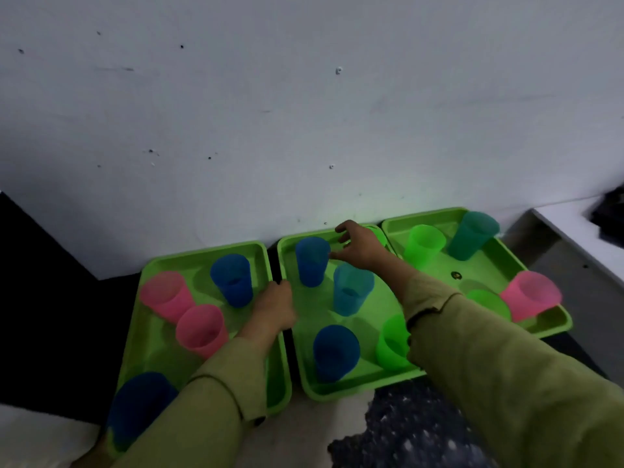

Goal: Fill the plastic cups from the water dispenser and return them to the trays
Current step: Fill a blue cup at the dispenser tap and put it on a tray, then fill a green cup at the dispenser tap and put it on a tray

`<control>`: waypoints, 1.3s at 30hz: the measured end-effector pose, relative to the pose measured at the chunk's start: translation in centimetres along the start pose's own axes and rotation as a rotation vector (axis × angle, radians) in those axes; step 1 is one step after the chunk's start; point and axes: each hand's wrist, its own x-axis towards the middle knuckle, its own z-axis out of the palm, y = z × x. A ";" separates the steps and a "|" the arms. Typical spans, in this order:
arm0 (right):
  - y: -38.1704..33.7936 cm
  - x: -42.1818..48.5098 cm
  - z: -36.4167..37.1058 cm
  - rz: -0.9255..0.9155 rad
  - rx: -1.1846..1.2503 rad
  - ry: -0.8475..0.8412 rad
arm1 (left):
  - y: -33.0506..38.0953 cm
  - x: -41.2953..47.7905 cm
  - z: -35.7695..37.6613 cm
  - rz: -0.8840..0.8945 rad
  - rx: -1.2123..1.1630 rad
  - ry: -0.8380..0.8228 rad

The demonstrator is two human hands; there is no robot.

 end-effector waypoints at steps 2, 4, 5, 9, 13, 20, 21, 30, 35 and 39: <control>0.2 -1.6 -1.6 -0.040 0.010 0.073 | 0.8 -0.4 -0.8 0.015 -0.044 0.073; 0.8 -3.3 -3.4 -0.070 0.015 0.130 | 2.0 -1.2 -1.6 0.040 -0.109 0.163; 1.3 -4.2 -4.4 -0.075 0.023 0.155 | 2.6 -1.6 -2.0 0.058 -0.141 0.208; 3.8 -7.2 -7.7 -0.084 -0.012 0.216 | 5.7 -3.5 -2.8 0.151 -0.243 0.348; 8.0 -10.4 -10.9 -0.091 -0.048 0.234 | 11.2 -6.0 -2.0 0.232 -0.328 0.440; 15.4 -14.6 -13.2 -0.117 -0.149 0.219 | 19.8 -8.6 2.2 0.296 -0.383 0.441; 16.1 -14.9 -13.0 -0.117 -0.166 0.214 | 20.3 -8.8 2.8 0.298 -0.393 0.431; 20.7 -15.7 -10.8 -0.027 -0.213 0.044 | 23.6 -10.9 7.2 0.244 -0.405 0.407; 21.7 -15.4 -10.7 -0.021 -0.177 0.056 | 23.3 -11.6 7.9 0.233 -0.377 0.417; 20.7 -15.4 -11.8 -0.053 -0.130 0.128 | 22.9 -12.0 7.6 0.236 -0.387 0.417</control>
